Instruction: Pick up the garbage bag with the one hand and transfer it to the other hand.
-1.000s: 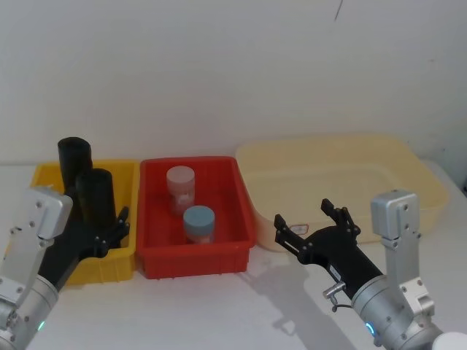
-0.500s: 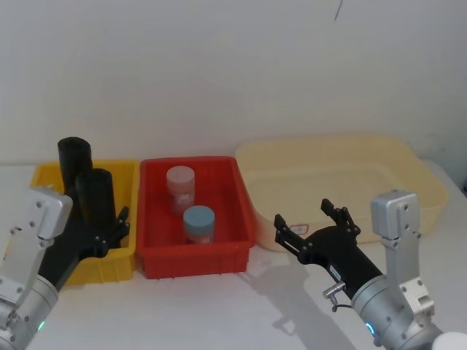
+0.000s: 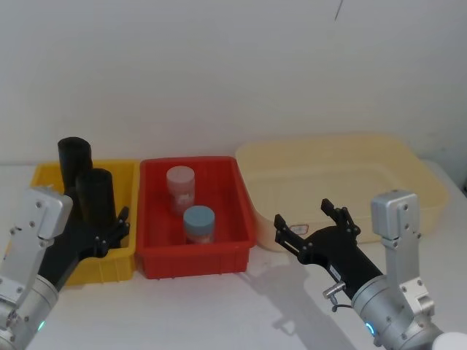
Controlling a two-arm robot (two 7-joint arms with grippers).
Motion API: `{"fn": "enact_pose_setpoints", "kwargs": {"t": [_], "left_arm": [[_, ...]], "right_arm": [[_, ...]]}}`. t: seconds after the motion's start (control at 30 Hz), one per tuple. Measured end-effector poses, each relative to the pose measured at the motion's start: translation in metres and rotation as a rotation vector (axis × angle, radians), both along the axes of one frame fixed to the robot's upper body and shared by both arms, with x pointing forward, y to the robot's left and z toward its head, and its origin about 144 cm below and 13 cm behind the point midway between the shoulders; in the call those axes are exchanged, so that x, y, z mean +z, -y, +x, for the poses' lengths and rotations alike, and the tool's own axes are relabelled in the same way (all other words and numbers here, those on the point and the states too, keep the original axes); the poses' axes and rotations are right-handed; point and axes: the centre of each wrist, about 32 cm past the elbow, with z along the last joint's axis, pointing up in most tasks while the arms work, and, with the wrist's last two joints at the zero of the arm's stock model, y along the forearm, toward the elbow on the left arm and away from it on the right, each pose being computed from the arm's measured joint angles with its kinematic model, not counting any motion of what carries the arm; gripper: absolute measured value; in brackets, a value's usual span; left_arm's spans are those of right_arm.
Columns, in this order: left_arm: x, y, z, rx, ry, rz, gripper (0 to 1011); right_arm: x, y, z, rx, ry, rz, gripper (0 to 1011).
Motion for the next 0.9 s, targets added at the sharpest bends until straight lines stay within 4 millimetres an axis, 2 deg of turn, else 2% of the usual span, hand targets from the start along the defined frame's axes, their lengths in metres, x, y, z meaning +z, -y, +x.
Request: {"fn": "enact_pose_setpoints", "kwargs": {"t": [0.3, 0.9], "left_arm": [[0.0, 0.0, -0.001, 0.002, 0.0, -0.001, 1000], [-0.014, -0.018, -0.013, 0.082, -0.038, -0.036, 1001]], "right_arm": [[0.0, 0.0, 0.0, 0.0, 0.0, 0.0, 1001], [0.0, 0.0, 0.0, 0.0, 0.0, 0.0, 1001]]}}
